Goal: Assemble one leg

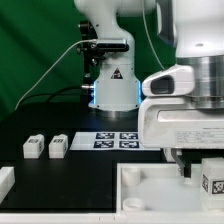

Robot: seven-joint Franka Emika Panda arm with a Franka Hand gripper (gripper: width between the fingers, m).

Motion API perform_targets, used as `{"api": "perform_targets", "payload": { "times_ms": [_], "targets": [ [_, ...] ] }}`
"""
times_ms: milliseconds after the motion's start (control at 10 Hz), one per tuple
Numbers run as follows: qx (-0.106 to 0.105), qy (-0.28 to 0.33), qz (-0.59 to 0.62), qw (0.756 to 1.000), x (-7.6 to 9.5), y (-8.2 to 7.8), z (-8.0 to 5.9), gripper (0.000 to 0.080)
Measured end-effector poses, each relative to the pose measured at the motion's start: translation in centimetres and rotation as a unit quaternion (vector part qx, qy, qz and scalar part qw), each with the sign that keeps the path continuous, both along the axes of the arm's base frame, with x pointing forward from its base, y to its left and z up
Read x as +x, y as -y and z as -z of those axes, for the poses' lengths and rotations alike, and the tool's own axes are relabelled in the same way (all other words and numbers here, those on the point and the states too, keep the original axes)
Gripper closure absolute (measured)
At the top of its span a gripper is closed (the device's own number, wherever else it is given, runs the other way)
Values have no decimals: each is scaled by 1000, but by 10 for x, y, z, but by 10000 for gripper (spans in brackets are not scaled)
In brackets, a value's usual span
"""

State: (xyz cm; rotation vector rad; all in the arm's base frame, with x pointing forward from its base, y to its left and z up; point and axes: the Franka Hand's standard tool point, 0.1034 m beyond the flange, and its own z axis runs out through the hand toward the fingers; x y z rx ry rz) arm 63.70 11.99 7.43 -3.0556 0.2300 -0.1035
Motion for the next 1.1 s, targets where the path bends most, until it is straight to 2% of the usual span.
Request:
{"api": "perform_targets", "payload": {
  "times_ms": [100, 200, 300, 400, 500, 600, 700, 800, 1000, 1100],
  "targets": [
    [2, -1, 16, 1000, 0, 0, 0, 150],
    [2, -1, 17, 1000, 0, 1, 0, 268],
    [8, -4, 58, 998, 0, 0, 0, 268],
    [14, -9, 120, 993, 0, -1, 0, 451],
    [15, -12, 167, 986, 0, 3, 0, 497],
    [23, -20, 246, 969, 1, 6, 0, 497],
    [33, -31, 342, 938, 3, 11, -2, 497],
    [41, -46, 449, 892, 0, 9, -1, 497],
    [70, -79, 639, 762, -3, 4, 1, 500],
    [80, -84, 689, 715, -4, 4, 1, 500]
  ]
}}
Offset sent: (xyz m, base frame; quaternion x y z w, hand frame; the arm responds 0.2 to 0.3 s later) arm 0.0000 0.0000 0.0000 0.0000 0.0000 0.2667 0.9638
